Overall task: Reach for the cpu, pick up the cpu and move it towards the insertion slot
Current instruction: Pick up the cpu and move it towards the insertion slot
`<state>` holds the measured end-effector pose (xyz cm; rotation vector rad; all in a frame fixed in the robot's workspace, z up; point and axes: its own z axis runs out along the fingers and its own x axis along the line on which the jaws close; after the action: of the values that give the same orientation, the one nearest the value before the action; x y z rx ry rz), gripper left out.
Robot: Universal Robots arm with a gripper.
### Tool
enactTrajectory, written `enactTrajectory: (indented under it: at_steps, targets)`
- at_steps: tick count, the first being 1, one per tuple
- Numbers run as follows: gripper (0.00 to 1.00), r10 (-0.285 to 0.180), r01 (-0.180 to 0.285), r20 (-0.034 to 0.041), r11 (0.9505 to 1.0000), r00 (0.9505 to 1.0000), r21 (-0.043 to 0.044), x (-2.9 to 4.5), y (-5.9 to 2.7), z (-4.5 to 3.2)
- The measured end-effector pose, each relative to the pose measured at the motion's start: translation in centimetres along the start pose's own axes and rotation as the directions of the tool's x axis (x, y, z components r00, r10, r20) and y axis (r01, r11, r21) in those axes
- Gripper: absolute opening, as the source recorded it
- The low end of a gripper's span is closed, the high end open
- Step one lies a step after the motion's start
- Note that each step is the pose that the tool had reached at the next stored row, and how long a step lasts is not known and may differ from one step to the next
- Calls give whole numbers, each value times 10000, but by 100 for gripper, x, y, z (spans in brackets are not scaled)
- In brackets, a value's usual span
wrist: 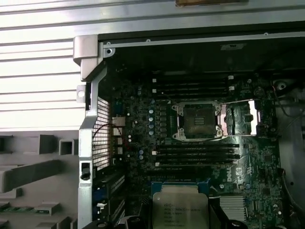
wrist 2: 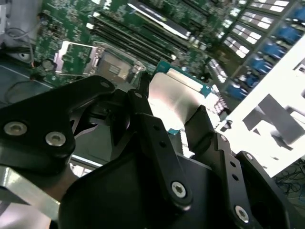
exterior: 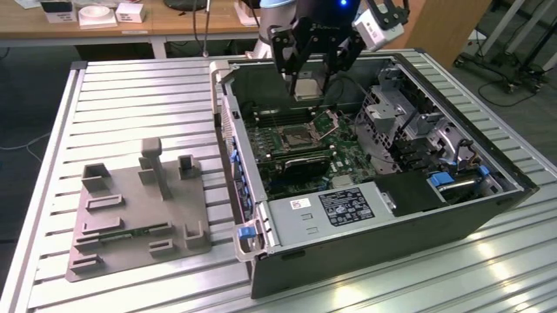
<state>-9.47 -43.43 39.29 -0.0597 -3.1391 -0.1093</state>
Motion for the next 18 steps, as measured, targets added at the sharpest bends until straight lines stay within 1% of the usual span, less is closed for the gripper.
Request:
enactTrajectory:
  at_steps: [6, 9, 18]
  targets:
    - [54, 3, -3, 1, 10000, 10000, -2, -167, 86, 49]
    - [54, 5, -5, 0, 10000, 10000, -1, -228, 137, 67]
    - [54, 6, -6, 1, 10000, 10000, 0, -345, 343, 134]
